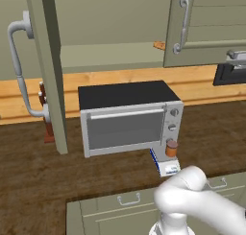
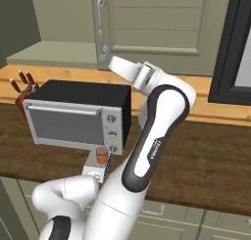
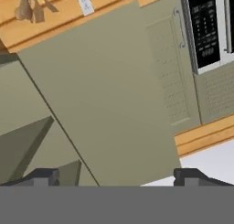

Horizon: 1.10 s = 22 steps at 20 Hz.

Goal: Pick the jam and place it on the digital scale for weighing, and close the cabinet.

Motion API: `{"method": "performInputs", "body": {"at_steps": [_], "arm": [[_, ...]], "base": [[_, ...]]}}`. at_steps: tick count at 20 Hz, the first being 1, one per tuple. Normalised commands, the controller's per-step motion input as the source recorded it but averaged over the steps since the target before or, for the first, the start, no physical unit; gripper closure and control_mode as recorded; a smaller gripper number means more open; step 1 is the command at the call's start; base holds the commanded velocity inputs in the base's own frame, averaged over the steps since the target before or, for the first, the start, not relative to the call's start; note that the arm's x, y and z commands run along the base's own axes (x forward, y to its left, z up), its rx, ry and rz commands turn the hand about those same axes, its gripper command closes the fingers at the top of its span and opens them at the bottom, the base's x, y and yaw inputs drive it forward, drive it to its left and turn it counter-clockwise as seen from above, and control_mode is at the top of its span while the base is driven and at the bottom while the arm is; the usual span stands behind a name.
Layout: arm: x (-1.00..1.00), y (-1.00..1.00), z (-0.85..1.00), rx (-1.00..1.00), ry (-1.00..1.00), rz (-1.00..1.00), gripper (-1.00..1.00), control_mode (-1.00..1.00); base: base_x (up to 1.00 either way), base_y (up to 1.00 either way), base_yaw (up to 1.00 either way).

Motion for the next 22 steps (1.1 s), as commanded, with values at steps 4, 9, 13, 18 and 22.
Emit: {"method": "performInputs", "body": {"at_steps": [4, 9, 13, 18, 22], "arm": [[-0.09, 0.98, -0.47, 0.39, -0.4, 0.0, -1.0, -1.0], [-0.27, 0.89, -0.54, 0.58, -0.44, 0.0, -1.0, -1.0], [-0.27, 0.68, -0.7, 0.72, -0.44, 0.0, -1.0, -1.0], [-0.34, 0.36, -0.43, 0.72, -0.31, 0.03, -1.0, -1.0], [-0.03, 0.15, -0.01, 0.4, 0.0, 0.14, -1.0, -1.0]], "base": [[0.0, 0.0, 0.0], [0.0, 0.0, 0.0], [0.0, 0.0, 0.0], [0.0, 0.0, 0.0], [0.0, 0.0, 0.0]]}}
